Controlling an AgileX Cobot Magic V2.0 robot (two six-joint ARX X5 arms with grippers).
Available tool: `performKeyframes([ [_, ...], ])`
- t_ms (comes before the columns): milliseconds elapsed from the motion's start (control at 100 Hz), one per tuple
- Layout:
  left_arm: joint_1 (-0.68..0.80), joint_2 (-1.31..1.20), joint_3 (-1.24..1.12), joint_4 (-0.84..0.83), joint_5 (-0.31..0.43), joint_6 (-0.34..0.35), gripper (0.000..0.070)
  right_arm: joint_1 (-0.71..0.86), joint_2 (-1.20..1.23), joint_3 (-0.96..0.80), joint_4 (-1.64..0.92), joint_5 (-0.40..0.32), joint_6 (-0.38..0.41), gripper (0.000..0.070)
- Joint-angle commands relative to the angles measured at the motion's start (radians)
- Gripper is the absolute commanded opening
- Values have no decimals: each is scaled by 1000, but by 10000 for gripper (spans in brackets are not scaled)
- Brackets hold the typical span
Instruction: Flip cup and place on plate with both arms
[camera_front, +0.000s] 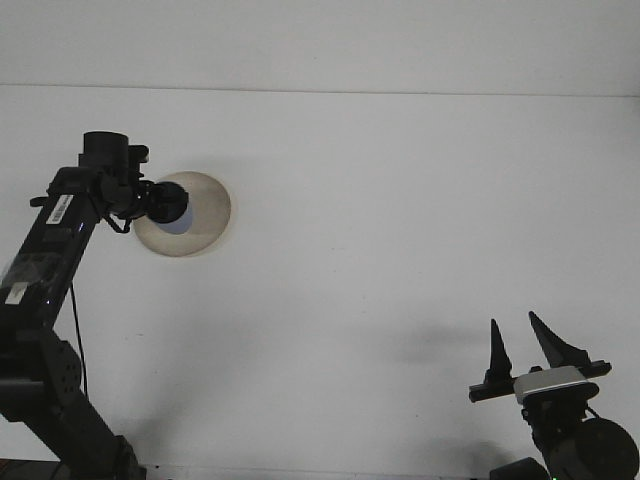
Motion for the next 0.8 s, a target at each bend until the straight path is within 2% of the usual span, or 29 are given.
performKeyframes([
  [0, 7, 37, 16, 24, 21, 16, 13, 2, 4, 5, 9, 0, 18, 364],
  [120, 22, 82, 16, 56, 60, 16, 13, 2, 4, 5, 9, 0, 18, 364],
  [350, 29, 110, 16, 131, 59, 15, 13, 2, 4, 5, 9, 0, 18, 364],
  [610, 30, 126, 16, 135, 59, 16, 21, 2, 4, 5, 9, 0, 18, 364],
  [650, 30, 127, 16, 133, 59, 15, 46, 2, 4, 5, 9, 0, 18, 364],
  [790, 30, 133, 16, 137, 59, 16, 231, 2, 4, 5, 8, 0, 18, 364],
])
